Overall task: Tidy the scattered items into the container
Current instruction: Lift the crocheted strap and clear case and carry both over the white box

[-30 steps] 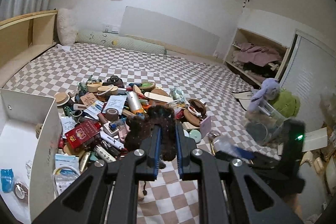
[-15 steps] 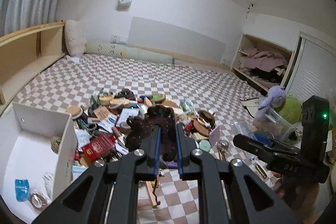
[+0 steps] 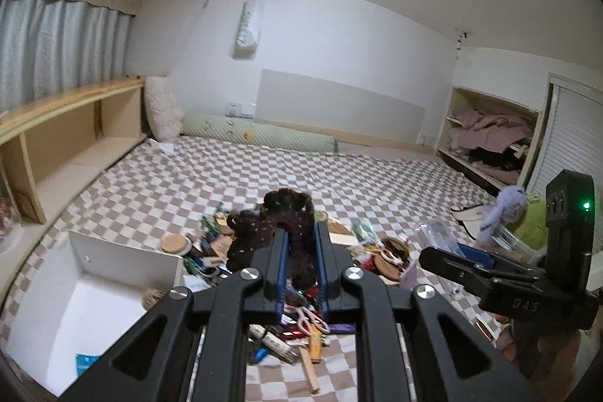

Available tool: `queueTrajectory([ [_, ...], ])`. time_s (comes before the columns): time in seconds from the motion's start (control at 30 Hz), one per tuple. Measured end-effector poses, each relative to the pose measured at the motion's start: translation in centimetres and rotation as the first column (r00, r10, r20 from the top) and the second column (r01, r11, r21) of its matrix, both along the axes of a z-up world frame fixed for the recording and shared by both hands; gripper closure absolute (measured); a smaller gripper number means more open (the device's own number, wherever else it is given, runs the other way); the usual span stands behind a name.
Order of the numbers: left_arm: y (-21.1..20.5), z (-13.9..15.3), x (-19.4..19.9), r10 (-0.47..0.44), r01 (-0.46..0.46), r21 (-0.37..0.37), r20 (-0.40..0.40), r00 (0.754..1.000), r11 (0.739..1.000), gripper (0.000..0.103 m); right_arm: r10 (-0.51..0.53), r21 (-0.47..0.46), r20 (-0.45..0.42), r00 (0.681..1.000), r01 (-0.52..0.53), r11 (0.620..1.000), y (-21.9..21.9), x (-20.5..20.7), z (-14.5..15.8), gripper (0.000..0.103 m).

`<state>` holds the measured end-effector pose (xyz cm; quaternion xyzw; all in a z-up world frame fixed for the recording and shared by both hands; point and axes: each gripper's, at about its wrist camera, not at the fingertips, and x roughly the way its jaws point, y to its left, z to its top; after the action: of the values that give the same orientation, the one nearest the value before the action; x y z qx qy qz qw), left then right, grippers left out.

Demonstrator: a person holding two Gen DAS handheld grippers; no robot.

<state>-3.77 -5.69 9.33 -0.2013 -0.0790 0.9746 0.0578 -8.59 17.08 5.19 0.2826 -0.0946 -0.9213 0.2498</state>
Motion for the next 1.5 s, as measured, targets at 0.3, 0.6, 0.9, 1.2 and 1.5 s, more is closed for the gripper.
queueTrajectory([
  [0.3, -4.7, 3.2, 1.3, 0.092, -0.093, -0.03, -0.051, 0.994, 0.995, 0.09, 0.082, -0.019, -0.027, 0.996, -0.082, 0.996, -4.9, -0.3, 3.0, 0.027],
  [0.6, -10.1, 5.8, 3.2, 0.205, -0.211, -0.062, -0.1, 0.974, 0.975, 0.09, 0.196, -0.034, -0.014, 0.981, -0.196, 0.98, -11.7, -0.8, 4.5, 0.027],
  [0.9, -15.2, 5.0, 4.7, 0.291, -0.298, -0.086, -0.083, 0.953, 0.951, 0.09, 0.281, -0.044, 0.022, 0.959, -0.28, 0.959, -17.6, -1.3, 3.7, 0.027],
  [1.2, -20.0, 0.0, 5.0, 0.374, -0.371, -0.091, 0.012, 0.928, 0.924, 0.09, 0.342, -0.005, 0.096, 0.935, -0.343, 0.939, -23.0, -1.2, -0.1, 0.027],
  [1.5, -23.5, -5.8, 4.0, 0.406, -0.4, -0.075, 0.123, 0.905, 0.914, 0.09, 0.378, 0.044, 0.155, 0.913, -0.389, 0.92, -27.0, -1.2, -3.9, 0.027],
])
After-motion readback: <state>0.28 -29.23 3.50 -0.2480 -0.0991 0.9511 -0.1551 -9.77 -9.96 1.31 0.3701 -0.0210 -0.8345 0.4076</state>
